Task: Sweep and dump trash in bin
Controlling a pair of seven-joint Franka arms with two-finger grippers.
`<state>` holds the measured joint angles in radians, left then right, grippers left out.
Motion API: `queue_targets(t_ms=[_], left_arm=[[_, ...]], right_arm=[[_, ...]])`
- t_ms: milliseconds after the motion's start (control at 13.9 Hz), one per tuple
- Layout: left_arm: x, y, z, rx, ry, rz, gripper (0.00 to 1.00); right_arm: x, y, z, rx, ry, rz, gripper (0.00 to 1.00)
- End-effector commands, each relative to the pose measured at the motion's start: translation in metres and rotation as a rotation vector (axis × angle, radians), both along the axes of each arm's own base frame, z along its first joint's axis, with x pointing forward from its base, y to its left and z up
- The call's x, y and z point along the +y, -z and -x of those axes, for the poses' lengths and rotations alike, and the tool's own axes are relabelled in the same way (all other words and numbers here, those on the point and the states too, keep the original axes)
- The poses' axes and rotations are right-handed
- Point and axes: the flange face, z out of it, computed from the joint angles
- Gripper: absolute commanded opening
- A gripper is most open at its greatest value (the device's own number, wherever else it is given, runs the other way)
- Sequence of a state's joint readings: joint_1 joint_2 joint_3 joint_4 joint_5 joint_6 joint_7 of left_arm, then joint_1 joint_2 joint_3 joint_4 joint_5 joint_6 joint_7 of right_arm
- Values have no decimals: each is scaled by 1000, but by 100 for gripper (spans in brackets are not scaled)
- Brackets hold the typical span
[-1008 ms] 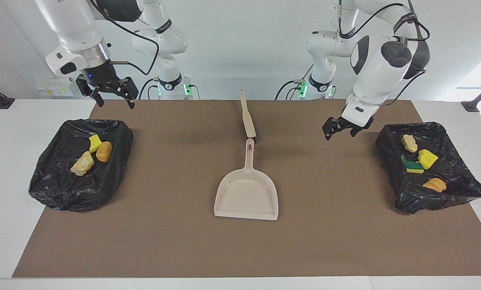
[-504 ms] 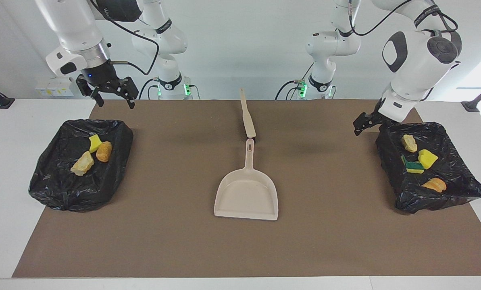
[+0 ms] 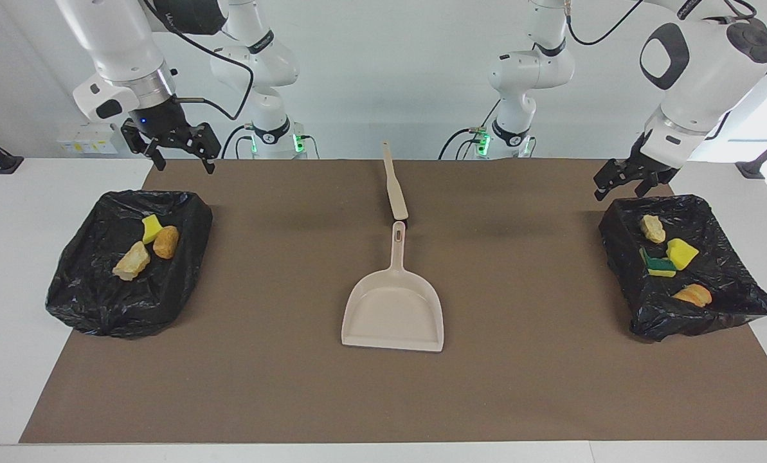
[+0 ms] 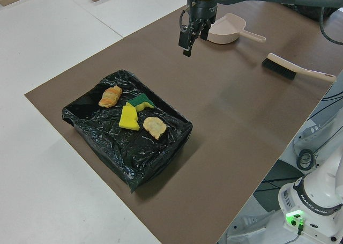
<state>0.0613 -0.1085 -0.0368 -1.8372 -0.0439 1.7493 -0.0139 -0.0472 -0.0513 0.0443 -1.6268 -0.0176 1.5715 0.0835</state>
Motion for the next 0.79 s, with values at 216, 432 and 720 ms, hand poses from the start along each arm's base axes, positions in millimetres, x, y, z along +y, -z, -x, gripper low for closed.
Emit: queue_targets(t_ms=[216,432,720], left_arm=[[-24,-86,15,-39,53,-9,100],[-27,-102,23,-4,63,-39,100],[-32,-104,29,-7,56,-42,100]], right_arm=[[0,-4,3,-1,20,-18,100],[0,-4,3,-1,20,-18,100],[0,-4,3,-1,20,-18,100]])
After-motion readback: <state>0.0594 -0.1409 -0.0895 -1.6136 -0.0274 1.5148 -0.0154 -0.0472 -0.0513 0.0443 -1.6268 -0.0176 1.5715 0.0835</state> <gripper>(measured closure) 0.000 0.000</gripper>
